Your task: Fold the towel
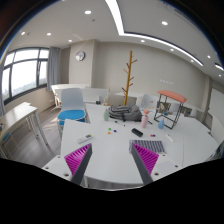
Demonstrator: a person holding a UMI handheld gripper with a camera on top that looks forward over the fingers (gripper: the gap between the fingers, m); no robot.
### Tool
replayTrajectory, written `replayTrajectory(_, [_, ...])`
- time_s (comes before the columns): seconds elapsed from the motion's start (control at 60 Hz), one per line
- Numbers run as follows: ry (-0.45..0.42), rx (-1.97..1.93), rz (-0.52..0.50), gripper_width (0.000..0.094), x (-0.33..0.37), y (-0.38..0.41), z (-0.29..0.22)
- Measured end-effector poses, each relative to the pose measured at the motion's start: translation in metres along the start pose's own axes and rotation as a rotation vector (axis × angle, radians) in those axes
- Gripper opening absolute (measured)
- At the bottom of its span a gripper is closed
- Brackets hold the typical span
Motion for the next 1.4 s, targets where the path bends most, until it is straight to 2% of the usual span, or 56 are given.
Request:
replayTrajectory(0.25, [0.047, -0.007, 0.114, 0.0848, -0.016, -0.039, 0.026])
replayTrajectory(0.5, [0.090, -0.031, 0.176, 0.0851, -0.029, -0.074, 0.073])
replayTrajectory(0.633, [0.086, -0.036, 0.190, 0.0850, -0.051, -0.085, 0.093])
replayTrajectory(1.033, [0.100, -0.029, 0.190, 0.0850, -0.183, -0.101, 0.148])
replayTrajectory(1.4, [0.177, -0.072, 0.159, 0.0849, -0.365, -0.130, 0.185])
Point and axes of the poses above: the point between the fingertips, and its own axes, seen from behind it with the camera up: y to the left, z down, x backward, against the way the camera looks, the point moved 6 cm from there along x, backward, against the way the camera looks, and after that the axes turned 2 degrees about z, right-handed, at the moved point
